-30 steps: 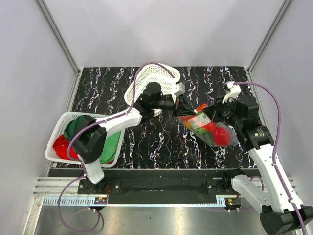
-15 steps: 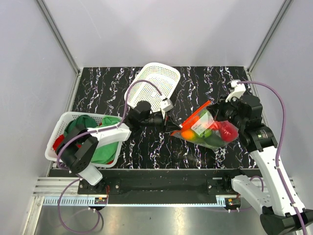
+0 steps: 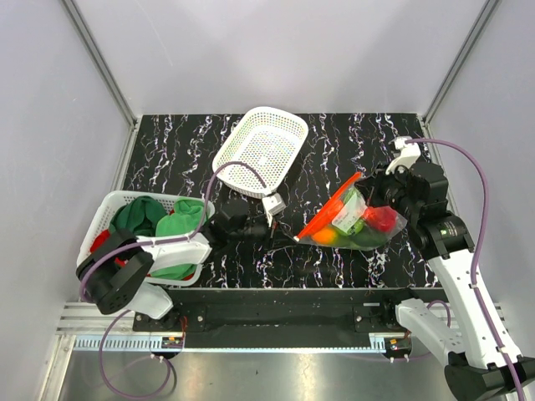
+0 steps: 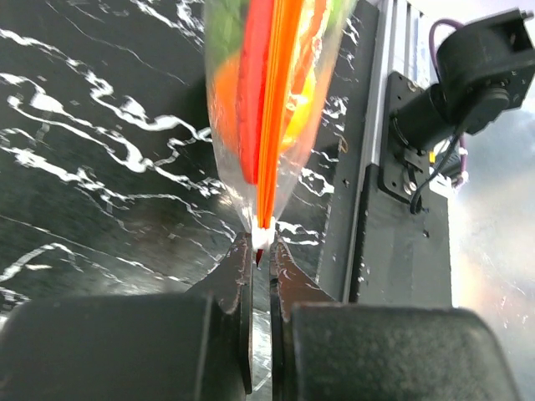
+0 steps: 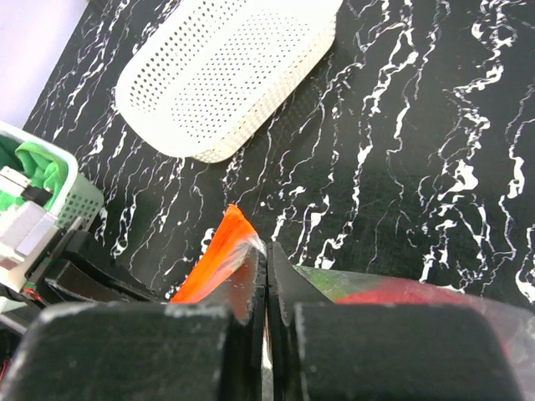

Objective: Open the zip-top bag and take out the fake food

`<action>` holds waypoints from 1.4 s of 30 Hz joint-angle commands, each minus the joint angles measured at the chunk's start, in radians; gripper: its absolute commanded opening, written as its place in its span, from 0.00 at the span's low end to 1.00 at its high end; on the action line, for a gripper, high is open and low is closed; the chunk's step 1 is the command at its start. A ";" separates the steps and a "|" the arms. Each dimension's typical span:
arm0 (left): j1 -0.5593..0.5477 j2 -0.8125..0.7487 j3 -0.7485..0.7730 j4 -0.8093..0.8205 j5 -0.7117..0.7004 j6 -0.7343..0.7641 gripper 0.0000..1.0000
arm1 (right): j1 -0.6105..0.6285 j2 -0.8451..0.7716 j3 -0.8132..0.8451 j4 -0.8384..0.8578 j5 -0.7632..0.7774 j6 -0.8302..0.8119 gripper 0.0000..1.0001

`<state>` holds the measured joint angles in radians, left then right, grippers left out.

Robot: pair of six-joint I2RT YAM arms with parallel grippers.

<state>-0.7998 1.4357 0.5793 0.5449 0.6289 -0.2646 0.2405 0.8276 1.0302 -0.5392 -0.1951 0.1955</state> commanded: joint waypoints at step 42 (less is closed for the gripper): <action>0.188 -0.009 0.755 -0.727 0.147 0.257 0.60 | -0.009 -0.170 -0.087 0.272 -0.389 -0.022 0.00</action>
<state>-0.6392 1.3499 1.2533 -0.1719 0.6281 -0.0490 0.2337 0.6689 0.9314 -0.3515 -0.5369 0.1627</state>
